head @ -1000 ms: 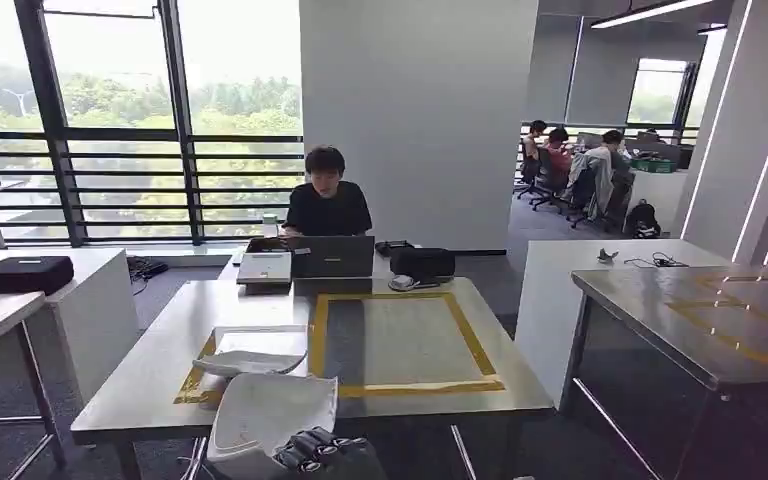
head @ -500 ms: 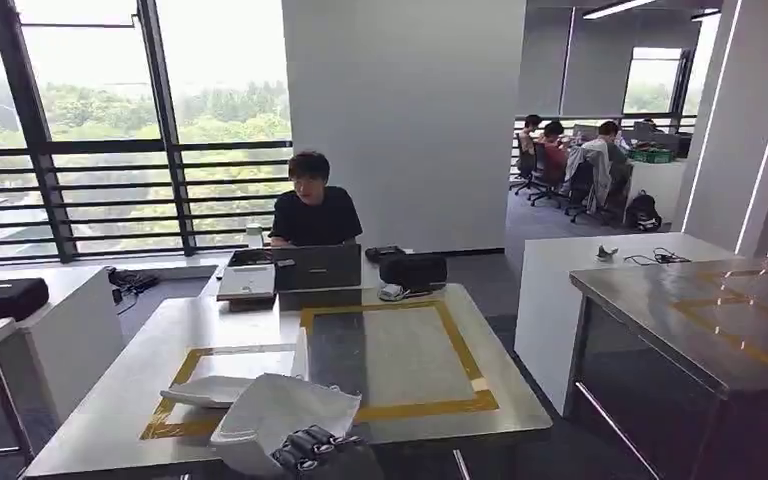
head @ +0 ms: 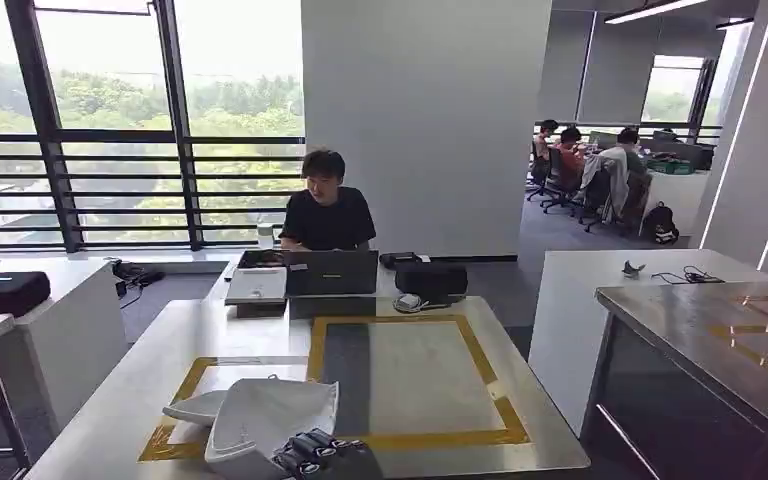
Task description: Take the parts from the cabinet and place them on the table.
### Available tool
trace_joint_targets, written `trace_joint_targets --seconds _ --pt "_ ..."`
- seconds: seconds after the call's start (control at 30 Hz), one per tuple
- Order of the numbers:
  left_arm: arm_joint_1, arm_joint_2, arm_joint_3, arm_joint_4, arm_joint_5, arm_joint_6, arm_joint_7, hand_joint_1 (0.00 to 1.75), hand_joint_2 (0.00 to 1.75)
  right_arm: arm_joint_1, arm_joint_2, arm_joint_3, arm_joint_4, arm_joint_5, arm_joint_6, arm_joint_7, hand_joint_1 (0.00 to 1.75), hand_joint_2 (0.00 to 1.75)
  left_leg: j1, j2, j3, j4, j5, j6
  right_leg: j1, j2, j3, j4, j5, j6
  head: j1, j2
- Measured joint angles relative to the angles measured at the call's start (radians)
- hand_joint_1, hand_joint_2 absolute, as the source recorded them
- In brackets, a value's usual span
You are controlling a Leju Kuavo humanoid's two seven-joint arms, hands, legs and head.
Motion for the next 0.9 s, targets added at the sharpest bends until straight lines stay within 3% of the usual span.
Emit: trace_joint_targets --seconds 0.03,0.1,0.13,0.2,0.23,0.27,0.3,0.33,0.37,0.4,0.43,0.47,0.5,0.53,0.57,0.6,0.63,0.7,0.77,0.83,0.87,0.9 --pt "0.0 -0.001 0.0 0.001 0.0 0.0 0.0 0.0 1.75 0.0 -0.003 0.0 0.001 0.0 0.0 0.0 1.75 1.75 0.0 0.0 0.001 -0.002 -0.011 -0.004 0.002 -0.003 0.011 -0.08 0.103 -0.011 0.0 0.0" --pt "-0.004 -0.002 0.0 0.001 -0.001 0.0 0.0 0.0 1.75 0.0 -0.004 0.0 0.002 0.0 0.0 0.0 1.75 1.75 -0.003 -0.004 0.017 -0.008 -0.04 -0.021 0.011 0.0 0.015 -0.091 0.093 -0.014 -0.002 0.0" --pt "-0.003 -0.002 0.0 0.0 -0.001 0.0 0.001 0.0 1.75 0.0 -0.004 0.0 0.002 0.0 0.0 0.0 1.75 1.75 -0.004 -0.004 0.046 0.0 -0.031 -0.029 0.01 0.003 0.024 -0.103 0.095 -0.018 -0.001 0.0" --pt "-0.006 -0.001 0.0 0.0 -0.001 0.0 0.0 0.0 1.75 -0.004 -0.002 0.0 0.001 0.0 -0.001 0.0 1.75 1.75 -0.003 -0.002 0.063 -0.006 -0.038 -0.042 0.008 0.005 0.065 -0.107 0.097 -0.035 -0.004 0.001" --pt "-0.006 0.0 0.0 0.0 -0.001 0.0 0.0 0.0 1.75 -0.005 -0.003 0.0 0.001 0.0 -0.001 0.001 1.75 1.75 -0.002 0.0 0.055 0.03 -0.044 -0.041 0.006 0.001 0.084 -0.11 0.086 -0.044 -0.004 -0.001" --pt "-0.008 -0.001 0.0 0.0 -0.001 0.0 0.0 0.0 1.75 -0.007 -0.003 0.0 0.001 0.0 -0.001 -0.001 1.75 1.75 -0.002 0.001 0.02 0.095 -0.051 -0.044 0.008 0.0 0.095 -0.11 0.078 -0.052 -0.008 -0.002" --pt "-0.01 -0.002 0.0 0.0 -0.001 0.0 0.0 0.0 1.75 -0.006 -0.003 0.0 0.001 0.0 -0.001 -0.001 1.75 1.75 -0.002 0.001 -0.033 0.172 -0.071 -0.046 0.01 0.001 0.102 -0.11 0.068 -0.056 -0.007 -0.001" --pt "-0.01 -0.001 0.0 0.0 -0.001 0.0 0.0 0.0 1.75 -0.003 -0.003 0.0 0.001 0.0 -0.001 0.0 1.75 1.75 -0.004 0.001 -0.082 0.232 -0.107 -0.048 0.013 0.002 0.11 -0.11 0.058 -0.059 -0.008 -0.001" --pt "-0.007 -0.001 0.0 0.0 -0.001 0.0 0.0 0.0 1.75 -0.001 -0.003 0.0 0.001 0.0 -0.001 0.0 1.75 1.75 -0.005 0.001 -0.123 0.271 -0.143 -0.049 0.015 0.005 0.121 -0.11 0.047 -0.06 -0.008 -0.001" --pt "-0.004 0.001 0.0 0.0 -0.001 0.0 0.002 0.0 1.75 0.001 -0.003 0.0 0.001 0.0 -0.001 0.0 1.75 1.75 -0.006 0.001 -0.147 0.272 -0.155 -0.044 0.017 0.009 0.135 -0.11 0.035 -0.061 -0.009 -0.001" --pt "-0.003 0.001 0.0 0.0 -0.001 0.0 0.001 0.0 1.75 0.001 -0.003 0.0 0.001 0.0 0.0 0.0 1.75 1.75 -0.007 0.001 -0.153 0.241 -0.139 -0.041 0.017 0.012 0.151 -0.11 0.022 -0.06 -0.01 -0.001" --pt "-0.003 0.001 0.0 0.0 -0.001 0.0 0.001 0.0 1.75 0.001 -0.003 0.0 0.001 0.0 -0.001 0.0 1.75 1.75 -0.009 0.001 -0.147 0.182 -0.097 -0.039 0.018 0.012 0.17 -0.11 0.007 -0.06 -0.009 -0.001" --pt "-0.002 0.002 0.0 0.0 -0.001 0.0 0.001 0.0 1.75 0.001 -0.003 0.0 0.001 0.0 0.0 0.0 1.75 1.75 -0.01 0.001 -0.136 0.105 -0.027 -0.034 0.018 0.012 0.19 -0.11 -0.007 -0.058 -0.01 -0.001" --pt "0.001 0.002 0.0 0.0 -0.001 0.0 0.001 0.0 1.75 0.002 -0.003 0.0 0.002 -0.001 0.0 0.0 1.75 1.75 -0.012 0.002 -0.131 0.035 0.067 -0.028 0.019 0.01 0.192 -0.111 -0.021 -0.054 -0.01 -0.001" --pt "0.004 0.003 0.0 0.001 -0.002 0.0 0.001 0.0 1.75 0.0 -0.005 0.0 0.008 -0.003 0.0 -0.001 1.75 1.75 -0.018 0.001 -0.144 0.013 0.111 -0.022 0.022 0.012 0.211 -0.099 -0.033 -0.049 -0.007 -0.002" --pt "0.0 0.002 0.0 0.001 -0.004 -0.001 0.002 0.0 1.75 0.0 -0.004 0.001 0.01 -0.003 0.003 0.001 1.75 1.75 -0.021 0.003 -0.129 0.011 0.096 -0.017 0.023 0.016 0.205 -0.107 -0.037 -0.042 -0.01 -0.003" --pt "-0.002 0.001 0.001 0.001 -0.004 -0.001 0.003 0.0 1.75 0.0 -0.004 0.0 0.013 -0.006 0.004 0.003 1.75 1.75 -0.021 0.001 -0.132 0.009 0.103 -0.011 0.021 0.017 0.21 -0.11 -0.039 -0.037 -0.008 -0.001" --pt "-0.006 0.001 0.001 0.001 -0.008 -0.001 0.004 0.0 1.75 -0.006 -0.003 -0.001 0.018 -0.011 0.007 0.003 1.75 1.75 -0.014 -0.002 -0.114 0.001 0.095 0.0 0.025 0.016 0.199 -0.082 -0.027 -0.029 -0.008 0.0" --pt "-0.008 -0.002 0.001 0.0 -0.011 -0.001 0.005 0.0 1.75 -0.013 -0.003 -0.003 0.032 -0.021 0.016 0.006 1.75 1.75 -0.009 -0.001 -0.092 -0.011 0.083 0.012 0.021 0.01 0.133 0.028 -0.014 -0.013 -0.005 -0.001" --pt "-0.011 -0.002 0.001 0.0 -0.011 -0.001 0.005 0.0 1.75 -0.026 0.002 -0.01 0.07 -0.034 0.026 0.01 1.75 1.75 -0.006 -0.001 -0.072 -0.013 0.065 0.012 0.009 0.009 0.031 0.161 -0.07 0.001 -0.005 -0.001" --pt "-0.011 -0.002 0.001 0.0 -0.01 -0.001 0.005 0.0 1.75 -0.028 0.005 -0.016 0.091 -0.041 0.026 0.009 1.75 1.75 -0.004 -0.001 -0.061 -0.013 0.055 0.01 0.004 0.008 -0.009 0.198 -0.103 0.006 -0.003 -0.001" --pt "-0.011 -0.002 0.001 0.0 -0.01 -0.001 0.006 0.0 1.75 -0.03 0.007 -0.018 0.106 -0.043 0.026 0.006 1.75 1.75 -0.003 -0.002 -0.049 -0.012 0.045 0.007 0.001 0.006 -0.032 0.204 -0.112 0.01 -0.004 -0.001"
